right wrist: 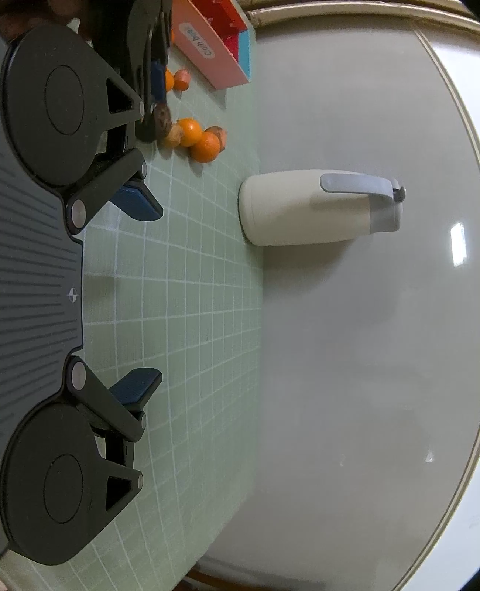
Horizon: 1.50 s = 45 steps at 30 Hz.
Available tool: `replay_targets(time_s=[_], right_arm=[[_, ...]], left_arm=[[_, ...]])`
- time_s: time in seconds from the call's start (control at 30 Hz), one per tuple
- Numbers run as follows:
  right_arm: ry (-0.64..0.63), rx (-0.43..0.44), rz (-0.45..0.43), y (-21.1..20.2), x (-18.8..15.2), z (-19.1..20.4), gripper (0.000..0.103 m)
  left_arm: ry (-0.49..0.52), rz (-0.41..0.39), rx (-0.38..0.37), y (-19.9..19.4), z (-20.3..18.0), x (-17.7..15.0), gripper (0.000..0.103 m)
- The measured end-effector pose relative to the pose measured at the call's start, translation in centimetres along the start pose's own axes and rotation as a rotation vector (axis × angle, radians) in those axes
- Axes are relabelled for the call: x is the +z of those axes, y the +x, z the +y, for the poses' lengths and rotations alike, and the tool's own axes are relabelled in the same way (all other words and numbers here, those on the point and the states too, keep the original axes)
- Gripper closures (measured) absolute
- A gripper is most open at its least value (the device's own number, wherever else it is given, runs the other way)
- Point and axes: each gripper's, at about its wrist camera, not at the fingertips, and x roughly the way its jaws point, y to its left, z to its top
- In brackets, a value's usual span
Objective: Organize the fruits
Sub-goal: 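Carry the chestnut fruit into the box and open the left gripper, then grasp the large orange with the right gripper and lift it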
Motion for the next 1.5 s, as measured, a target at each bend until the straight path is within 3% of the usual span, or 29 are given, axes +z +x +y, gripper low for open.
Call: replay_targets(time_s=[0.27,0.47,0.7,0.77,0.83,0.87,0.93,1.1,1.5], right_arm=[[0.000,0.060,-0.003,0.5,0.4,3.1,0.017],[-0.027,0.119,-0.005,1.2,0.4,6.8,0.017],[-0.101,0.178,-0.004,1.9,-0.1,10.7,0.017],[-0.107,0.192,-0.004,2.0,-0.2,11.3,0.017],[-0.111,0.197,-0.002,2.2,-0.4,11.8,0.017],[-0.111,0.201,0.000,2.2,-0.4,11.9,0.017],[-0.111,0.210,0.000,2.3,-0.5,12.2,0.017],[-0.132,0.236,-0.005,2.1,-0.7,12.9,0.017],[-0.177,0.303,-0.007,2.2,-1.1,15.1,0.017]], left_arm=[[-0.021,-0.131,0.086,-4.4,4.6,0.7,0.075],[-0.076,-0.153,0.169,-6.5,8.7,0.5,0.075],[-0.152,-0.119,0.254,-7.7,14.0,-0.1,0.074],[-0.178,-0.117,0.253,-8.1,14.9,-0.2,0.065],[-0.184,-0.139,0.271,-8.8,15.2,-0.5,0.020],[-0.174,-0.172,0.299,-9.4,15.0,-0.6,0.016],[-0.133,-0.205,0.325,-10.0,14.6,-0.8,0.013],[-0.124,-0.193,0.315,-11.2,14.8,-1.0,0.006],[-0.143,-0.168,0.382,-12.9,17.3,-1.7,0.006]])
